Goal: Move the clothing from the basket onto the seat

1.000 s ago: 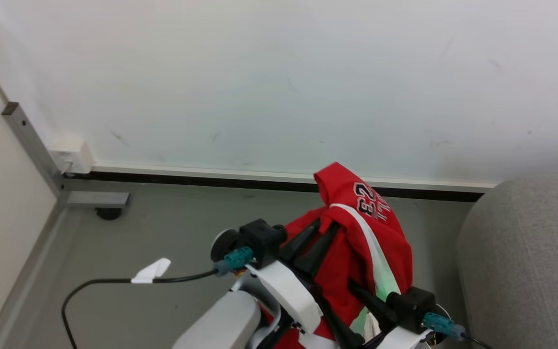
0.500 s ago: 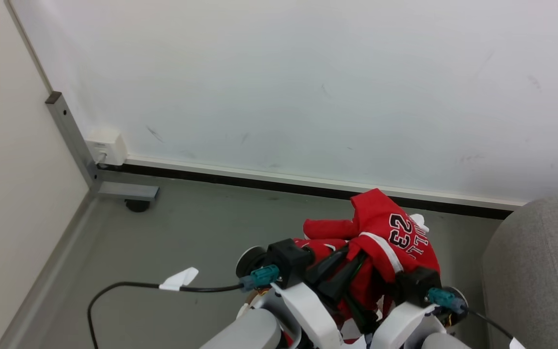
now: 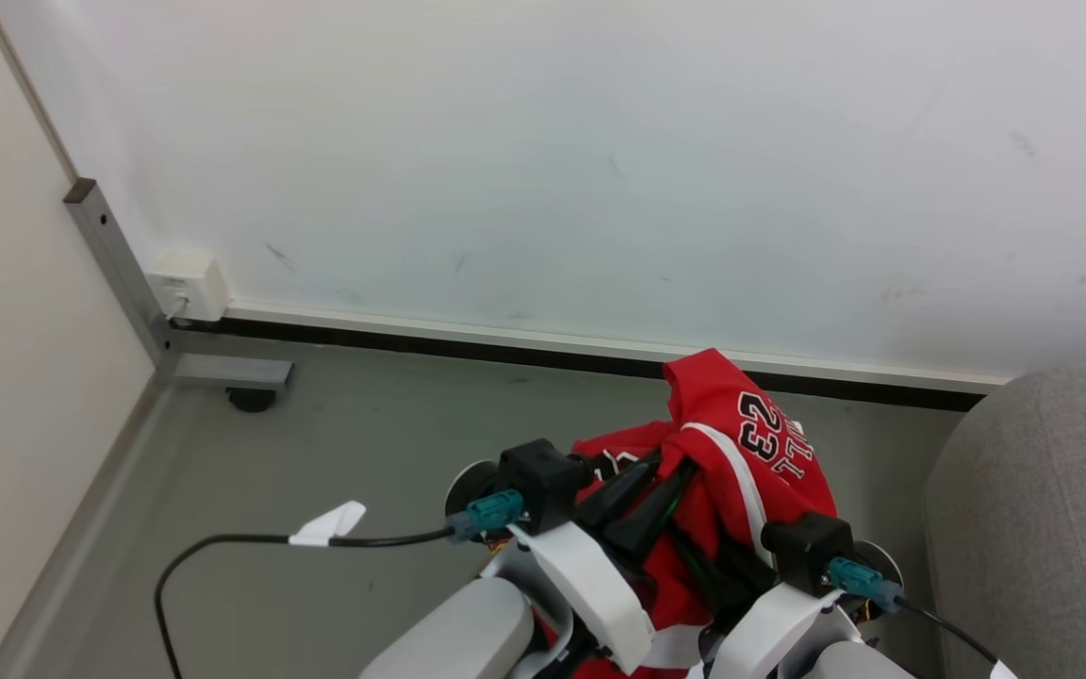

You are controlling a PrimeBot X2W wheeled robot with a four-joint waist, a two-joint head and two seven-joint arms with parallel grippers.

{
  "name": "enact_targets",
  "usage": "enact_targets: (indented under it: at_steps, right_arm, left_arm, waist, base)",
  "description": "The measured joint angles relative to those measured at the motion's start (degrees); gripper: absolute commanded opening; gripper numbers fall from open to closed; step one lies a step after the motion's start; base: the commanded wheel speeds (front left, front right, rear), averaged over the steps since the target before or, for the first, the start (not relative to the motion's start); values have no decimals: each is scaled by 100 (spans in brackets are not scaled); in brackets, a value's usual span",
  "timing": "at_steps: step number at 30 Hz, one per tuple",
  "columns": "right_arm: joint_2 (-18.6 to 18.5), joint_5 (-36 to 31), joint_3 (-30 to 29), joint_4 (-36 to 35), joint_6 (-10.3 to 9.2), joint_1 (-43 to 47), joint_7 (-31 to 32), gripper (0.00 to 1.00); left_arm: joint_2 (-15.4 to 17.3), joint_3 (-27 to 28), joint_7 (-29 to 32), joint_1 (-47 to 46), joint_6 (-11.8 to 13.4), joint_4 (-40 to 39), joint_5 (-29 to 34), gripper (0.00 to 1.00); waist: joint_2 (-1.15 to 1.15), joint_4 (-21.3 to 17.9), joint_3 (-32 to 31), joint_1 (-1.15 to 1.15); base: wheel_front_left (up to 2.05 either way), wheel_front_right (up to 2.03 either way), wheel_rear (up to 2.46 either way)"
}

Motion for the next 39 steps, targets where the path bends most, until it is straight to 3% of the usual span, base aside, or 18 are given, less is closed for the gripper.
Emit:
enact_targets:
  at_steps: [15,17,18,28,39]
  right_arm:
    - [-59,20,9,-186,0,81,-1,0]
    - [-68,20,7,-224,0,92,-1,0]
    - [-79,19,1,-248,0,103,0,0]
    - [-260,-235,-380,-608,0,391,3,0]
    - [-575,-662,-1381,-1199,0,673,4,0]
  left_arm:
    - [25,307,1,9,20,75,73,1]
    - [23,318,0,9,20,79,102,42]
    - [22,325,-1,9,20,79,114,100]
    - [26,419,-7,76,18,85,200,100]
    - [116,565,-7,316,3,-391,365,100]
  waist:
    - [0,-173,16,0]
    - [0,-191,20,0]
    - [0,-199,22,0]
    - [0,-446,52,0]
    - [0,-1138,138,0]
  base:
    - [0,0,0]
    - [0,0,0]
    - [0,0,0]
    - [0,0,0]
    - [0,0,0]
